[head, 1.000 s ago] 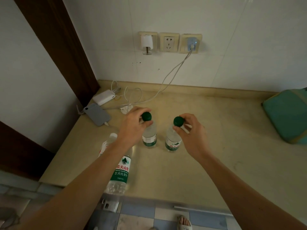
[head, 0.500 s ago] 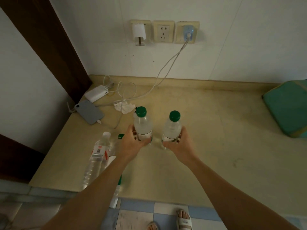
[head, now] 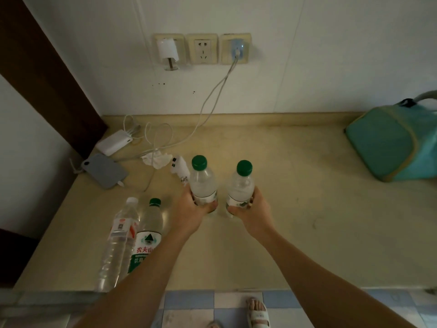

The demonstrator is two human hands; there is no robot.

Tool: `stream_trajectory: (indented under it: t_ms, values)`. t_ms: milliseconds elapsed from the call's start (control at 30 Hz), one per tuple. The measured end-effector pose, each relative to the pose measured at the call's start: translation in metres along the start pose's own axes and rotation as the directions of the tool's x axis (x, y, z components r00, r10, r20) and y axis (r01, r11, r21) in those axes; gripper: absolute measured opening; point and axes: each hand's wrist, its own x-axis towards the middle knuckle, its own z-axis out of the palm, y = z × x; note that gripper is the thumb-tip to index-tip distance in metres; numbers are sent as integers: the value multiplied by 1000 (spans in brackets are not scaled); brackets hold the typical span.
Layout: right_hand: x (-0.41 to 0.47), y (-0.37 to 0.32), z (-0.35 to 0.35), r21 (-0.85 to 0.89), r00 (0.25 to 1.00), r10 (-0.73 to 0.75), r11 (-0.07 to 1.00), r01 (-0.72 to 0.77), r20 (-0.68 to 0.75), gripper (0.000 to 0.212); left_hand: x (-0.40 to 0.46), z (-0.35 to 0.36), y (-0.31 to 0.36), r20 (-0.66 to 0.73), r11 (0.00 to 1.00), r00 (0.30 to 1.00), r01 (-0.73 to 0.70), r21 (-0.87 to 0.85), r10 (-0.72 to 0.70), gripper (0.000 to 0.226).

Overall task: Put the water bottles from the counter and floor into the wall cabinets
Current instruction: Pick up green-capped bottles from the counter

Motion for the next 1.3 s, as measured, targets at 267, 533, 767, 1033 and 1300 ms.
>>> stream_trajectory:
  t_ms: [267,533,767,1033,1300]
  values:
    - [-21,-44,-77,131,973,-111,982,139,-204,58,-1,25,91,133,984,976,-160,-82,170,55]
    - [-50,-176,-177,88,820,-380,886,456,-427,60,-20,35,260,91,845,856,-478,-239,509,66]
    - [-99,-287,-249,28,628,-576,725,688,-523,54,-65,25,402,-30,631,675,-704,-326,737,62]
    - [-136,-397,-331,-29,438,-666,567,823,-604,52,-105,8,553,-134,424,487,-843,-331,863,60]
    - [-109,-476,-401,90,525,-648,580,810,-552,42,-90,17,664,-127,500,517,-854,-142,846,50]
